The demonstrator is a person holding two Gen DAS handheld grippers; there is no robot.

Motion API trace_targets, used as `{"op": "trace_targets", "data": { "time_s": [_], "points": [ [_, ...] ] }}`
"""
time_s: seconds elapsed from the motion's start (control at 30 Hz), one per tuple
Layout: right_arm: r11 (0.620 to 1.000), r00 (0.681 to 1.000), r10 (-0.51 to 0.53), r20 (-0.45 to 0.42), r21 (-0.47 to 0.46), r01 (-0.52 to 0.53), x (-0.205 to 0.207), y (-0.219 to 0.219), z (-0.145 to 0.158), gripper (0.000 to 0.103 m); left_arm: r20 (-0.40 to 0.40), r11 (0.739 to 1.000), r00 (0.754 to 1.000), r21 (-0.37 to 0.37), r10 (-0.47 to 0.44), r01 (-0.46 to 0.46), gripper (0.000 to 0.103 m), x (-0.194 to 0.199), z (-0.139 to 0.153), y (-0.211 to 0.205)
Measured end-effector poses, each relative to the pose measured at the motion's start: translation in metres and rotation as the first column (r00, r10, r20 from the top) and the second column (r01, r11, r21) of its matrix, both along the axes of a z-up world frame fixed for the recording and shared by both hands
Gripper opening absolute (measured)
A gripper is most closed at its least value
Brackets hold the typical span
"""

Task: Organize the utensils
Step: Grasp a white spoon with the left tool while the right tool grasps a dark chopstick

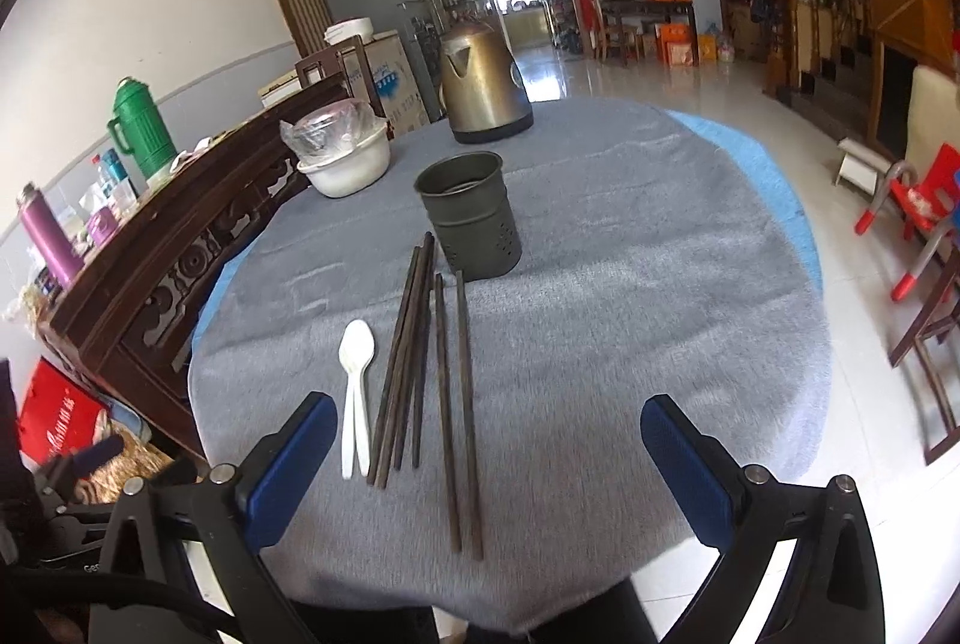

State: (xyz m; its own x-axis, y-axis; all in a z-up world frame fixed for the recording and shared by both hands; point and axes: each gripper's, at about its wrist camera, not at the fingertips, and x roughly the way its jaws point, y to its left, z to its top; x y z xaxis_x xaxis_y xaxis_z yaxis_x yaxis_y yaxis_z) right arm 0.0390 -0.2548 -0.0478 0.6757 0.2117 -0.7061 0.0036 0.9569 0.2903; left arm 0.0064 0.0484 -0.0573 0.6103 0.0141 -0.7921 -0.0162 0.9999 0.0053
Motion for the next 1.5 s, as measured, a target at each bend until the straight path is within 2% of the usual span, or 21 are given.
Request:
{"op": "trace_targets", "data": {
  "time_s": [0.07, 0.2, 0.3, 0.37, 0.47, 0.57, 0.6, 0.67, 0.7, 0.9, 1.07, 1.17, 1.33, 1.43, 1.5],
  "points": [
    [0.999, 1.0, 0.015, -0.023, 0.04, -0.014, 0.015, -0.005, -0.006, 0.094, -0.038, 0.999, 0.999, -0.054, 0.006, -0.008, 0.103, 0.016, -0.009, 0.01],
    [0.992, 0.992, 0.062, -0.113, 0.117, -0.049, 0.058, -0.007, -0.03, 0.063, -0.106, 0.988, 0.994, -0.155, -0.009, -0.008, 0.103, 0.047, -0.027, 0.019],
    [0.978, 0.979, 0.112, -0.171, 0.194, -0.078, 0.087, -0.003, -0.051, 0.044, -0.148, 0.974, 0.988, -0.226, -0.04, 0.005, 0.094, 0.069, -0.038, 0.02],
    [0.969, 0.968, 0.153, -0.197, 0.222, -0.107, 0.105, 0.003, -0.064, 0.04, -0.177, 0.959, 0.982, -0.282, -0.068, 0.016, 0.081, 0.087, -0.047, 0.017],
    [0.959, 0.957, 0.198, -0.213, 0.246, -0.144, 0.127, 0.012, -0.076, 0.04, -0.2, 0.94, 0.975, -0.34, -0.101, 0.027, 0.07, 0.108, -0.055, 0.011],
    [0.953, 0.95, 0.214, -0.228, 0.263, -0.151, 0.146, 0.015, -0.087, 0.035, -0.199, 0.93, 0.972, -0.366, -0.129, 0.048, 0.063, 0.127, -0.059, 0.003],
    [0.949, 0.947, 0.219, -0.233, 0.278, -0.151, 0.153, 0.015, -0.091, 0.034, -0.202, 0.929, 0.97, -0.367, -0.136, 0.054, 0.062, 0.134, -0.061, 0.0],
    [0.942, 0.942, 0.225, -0.249, 0.302, -0.145, 0.163, 0.013, -0.097, 0.03, -0.227, 0.932, 0.963, -0.359, -0.142, 0.052, 0.051, 0.147, -0.067, -0.004],
    [0.942, 0.939, 0.225, -0.259, 0.303, -0.142, 0.168, 0.013, -0.101, 0.028, -0.242, 0.932, 0.96, -0.36, -0.142, 0.048, 0.05, 0.151, -0.07, -0.005],
    [0.947, 0.922, 0.239, -0.305, 0.282, -0.153, 0.182, 0.021, -0.118, 0.022, -0.262, 0.936, 0.952, -0.347, -0.157, 0.058, 0.049, 0.138, -0.073, -0.002],
    [0.965, 0.921, 0.228, -0.317, 0.197, -0.171, 0.18, 0.032, -0.12, 0.012, -0.268, 0.96, 0.946, -0.259, -0.182, 0.111, 0.049, 0.129, -0.071, -0.02],
    [0.97, 0.923, 0.22, -0.317, 0.172, -0.172, 0.177, 0.034, -0.12, 0.011, -0.273, 0.963, 0.941, -0.231, -0.2, 0.138, 0.049, 0.125, -0.07, -0.028],
    [0.968, 0.924, 0.213, -0.319, 0.199, -0.154, 0.169, 0.025, -0.122, 0.01, -0.279, 0.969, 0.934, -0.171, -0.221, 0.179, 0.049, 0.121, -0.073, -0.044],
    [0.968, 0.925, 0.208, -0.319, 0.205, -0.146, 0.167, 0.019, -0.124, 0.009, -0.285, 0.972, 0.931, -0.109, -0.23, 0.207, 0.049, 0.121, -0.078, -0.061],
    [0.967, 0.927, 0.209, -0.312, 0.204, -0.15, 0.163, 0.018, -0.124, 0.008, -0.298, 0.972, 0.925, -0.102, -0.234, 0.213, 0.049, 0.123, -0.081, -0.076]
  ]
}}
